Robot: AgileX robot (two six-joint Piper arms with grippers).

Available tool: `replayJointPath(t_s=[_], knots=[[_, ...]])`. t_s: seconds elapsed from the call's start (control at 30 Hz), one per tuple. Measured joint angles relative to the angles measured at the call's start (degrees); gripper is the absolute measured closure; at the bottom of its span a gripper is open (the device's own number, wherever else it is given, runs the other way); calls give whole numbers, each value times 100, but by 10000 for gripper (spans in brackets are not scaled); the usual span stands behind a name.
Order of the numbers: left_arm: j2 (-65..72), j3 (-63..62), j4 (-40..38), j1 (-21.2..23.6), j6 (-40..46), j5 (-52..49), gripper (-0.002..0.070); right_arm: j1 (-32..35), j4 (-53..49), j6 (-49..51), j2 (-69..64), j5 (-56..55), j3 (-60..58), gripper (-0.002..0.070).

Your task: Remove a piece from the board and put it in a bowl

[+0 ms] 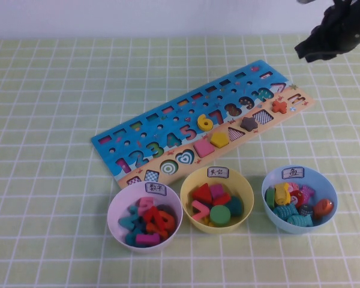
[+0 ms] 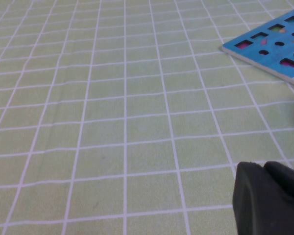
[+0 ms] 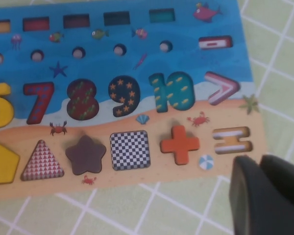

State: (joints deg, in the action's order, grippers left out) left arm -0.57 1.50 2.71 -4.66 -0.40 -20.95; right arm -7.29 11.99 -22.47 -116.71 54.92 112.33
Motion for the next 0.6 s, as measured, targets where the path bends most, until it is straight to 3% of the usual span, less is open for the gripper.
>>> replayJointPath(t_s=[0.1,0.27,0.33,0.43,0.6], knots=[[0,0,0,0,0,0,680,-41,-20,0,-341,-13,115,583],[0,0,0,0,0,0,680,-69,-60,0,-858,-117,138,244],[0,0,0,0,0,0,680,-69,2,0,-1048,-172,138,162],[0,0,0,0,0,0,680,-106,78,0,-1252,-296,152,132],[0,0,0,0,0,0,680,-228,113,0,-1454,-692,156,167]])
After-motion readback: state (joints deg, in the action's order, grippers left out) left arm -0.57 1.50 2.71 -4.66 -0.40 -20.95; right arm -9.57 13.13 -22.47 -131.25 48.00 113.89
